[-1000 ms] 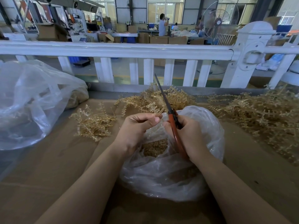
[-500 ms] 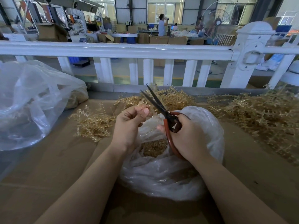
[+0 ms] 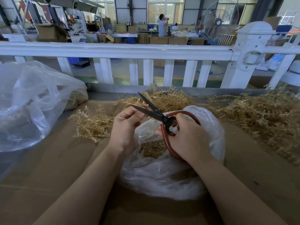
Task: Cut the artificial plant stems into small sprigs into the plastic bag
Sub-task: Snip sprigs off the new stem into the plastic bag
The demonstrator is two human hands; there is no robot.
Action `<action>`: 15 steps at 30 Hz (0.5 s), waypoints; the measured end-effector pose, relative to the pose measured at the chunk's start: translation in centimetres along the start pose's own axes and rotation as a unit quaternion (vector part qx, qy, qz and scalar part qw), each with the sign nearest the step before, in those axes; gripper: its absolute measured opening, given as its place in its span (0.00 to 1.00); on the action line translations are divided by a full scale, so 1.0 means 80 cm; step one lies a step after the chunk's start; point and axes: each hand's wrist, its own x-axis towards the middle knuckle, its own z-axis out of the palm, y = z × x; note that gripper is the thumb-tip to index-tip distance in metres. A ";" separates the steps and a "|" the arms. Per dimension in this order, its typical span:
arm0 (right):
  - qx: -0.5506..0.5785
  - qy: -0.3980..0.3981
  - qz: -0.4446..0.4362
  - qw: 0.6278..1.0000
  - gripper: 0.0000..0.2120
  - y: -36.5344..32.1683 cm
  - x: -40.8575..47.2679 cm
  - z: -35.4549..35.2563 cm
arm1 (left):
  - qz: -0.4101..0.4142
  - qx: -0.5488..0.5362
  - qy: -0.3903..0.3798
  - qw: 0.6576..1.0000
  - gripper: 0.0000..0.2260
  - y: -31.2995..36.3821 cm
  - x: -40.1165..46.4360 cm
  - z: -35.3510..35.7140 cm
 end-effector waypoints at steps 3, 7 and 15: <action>-0.003 -0.011 0.011 1.000 0.25 0.000 0.000 0.000 | 0.001 -0.012 -0.014 1.000 0.16 0.001 -0.001 0.002; -0.008 -0.013 0.019 1.000 0.25 -0.002 0.000 -0.001 | 0.006 -0.011 -0.033 0.999 0.12 0.001 -0.004 0.004; -0.012 -0.006 0.030 0.999 0.23 -0.006 0.000 -0.005 | -0.005 -0.007 -0.043 0.999 0.08 0.004 -0.006 0.003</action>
